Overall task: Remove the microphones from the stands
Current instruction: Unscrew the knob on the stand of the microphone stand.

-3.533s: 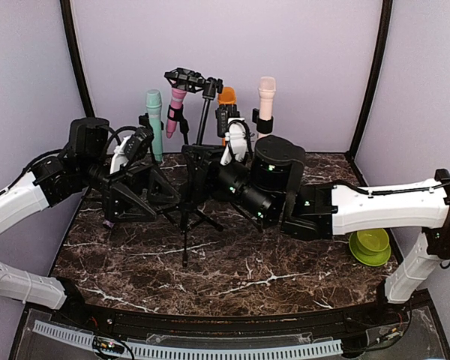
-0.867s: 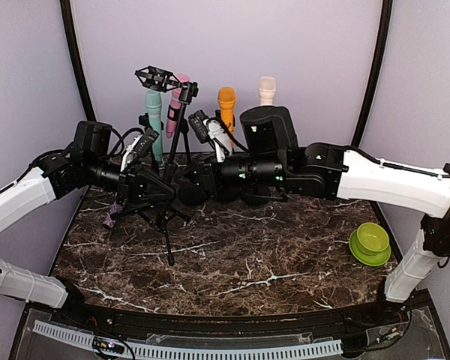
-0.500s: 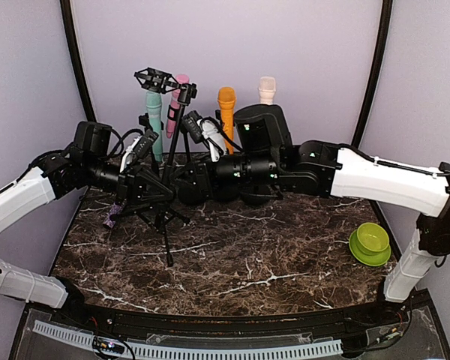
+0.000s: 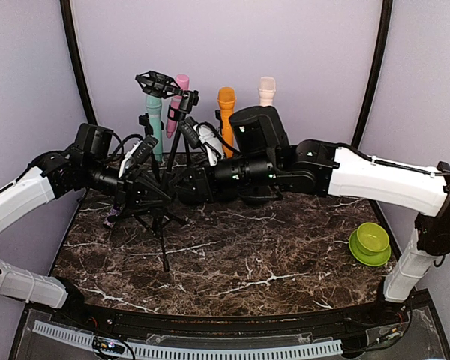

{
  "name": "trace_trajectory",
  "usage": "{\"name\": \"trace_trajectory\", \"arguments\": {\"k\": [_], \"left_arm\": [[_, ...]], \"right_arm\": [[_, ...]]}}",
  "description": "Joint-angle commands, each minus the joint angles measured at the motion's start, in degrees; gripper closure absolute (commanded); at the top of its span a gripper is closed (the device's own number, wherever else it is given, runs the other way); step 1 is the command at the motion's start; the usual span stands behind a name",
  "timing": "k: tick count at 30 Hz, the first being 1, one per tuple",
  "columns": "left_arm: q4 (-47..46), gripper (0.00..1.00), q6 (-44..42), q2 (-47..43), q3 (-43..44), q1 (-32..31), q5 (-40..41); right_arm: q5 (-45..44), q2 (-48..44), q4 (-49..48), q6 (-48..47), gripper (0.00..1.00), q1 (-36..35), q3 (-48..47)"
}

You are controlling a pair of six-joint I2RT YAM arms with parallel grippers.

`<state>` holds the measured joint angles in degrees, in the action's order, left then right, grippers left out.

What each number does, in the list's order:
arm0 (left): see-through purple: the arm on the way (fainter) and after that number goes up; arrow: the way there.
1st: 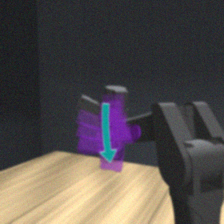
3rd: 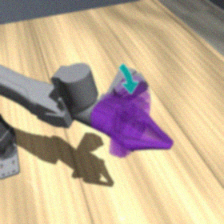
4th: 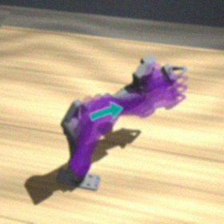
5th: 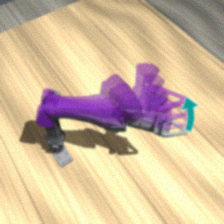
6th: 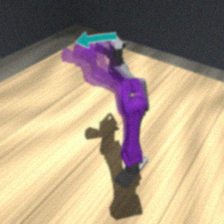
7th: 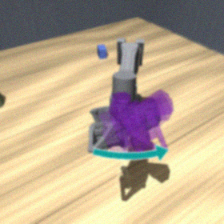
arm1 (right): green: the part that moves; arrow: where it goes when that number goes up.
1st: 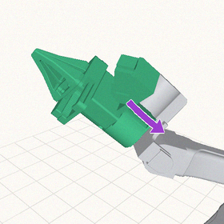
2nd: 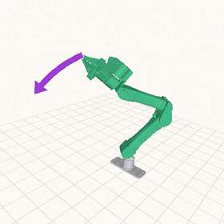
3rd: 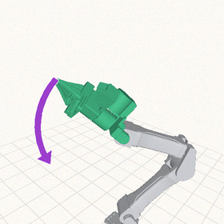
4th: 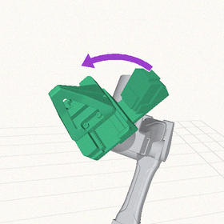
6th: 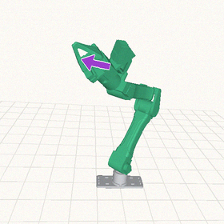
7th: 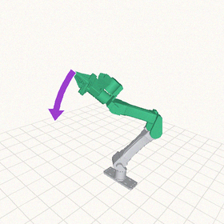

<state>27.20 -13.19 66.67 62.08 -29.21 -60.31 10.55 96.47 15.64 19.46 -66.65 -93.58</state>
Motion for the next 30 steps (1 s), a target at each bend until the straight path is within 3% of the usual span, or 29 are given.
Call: {"name": "trace_trajectory", "arguments": {"k": [1, 16, 21, 28, 30], "left_arm": [[1.03, 1.0, -6.47, -2.25, 3.43, -0.37, -1.82], [1.1, 1.0, -4.77, -1.59, 5.55, -0.33, -6.59], [0.32, 1.0, -4.93, -1.79, 5.53, -0.34, -6.77], [-0.57, 1.0, -6.67, -2.4, 5.62, -0.41, -5.72], [-0.21, 1.0, -6.76, -2.35, 5.83, -0.48, -5.47]], "right_arm": [[6.5, -1.22, -4.73, 5.11, 1.0, 1.36, 0.63], [35.48, -1.75, -26.3, 24.37, 1.0, 4.24, 10.43], [44.24, -0.11, -45.56, 38.21, 1.0, 4.51, 13.54], [46.95, 4.28, -71.51, 60.29, 1.0, 4.69, 15.56], [47.24, 5.24, -73.62, 62.35, 1.0, 4.73, 15.69]]}}
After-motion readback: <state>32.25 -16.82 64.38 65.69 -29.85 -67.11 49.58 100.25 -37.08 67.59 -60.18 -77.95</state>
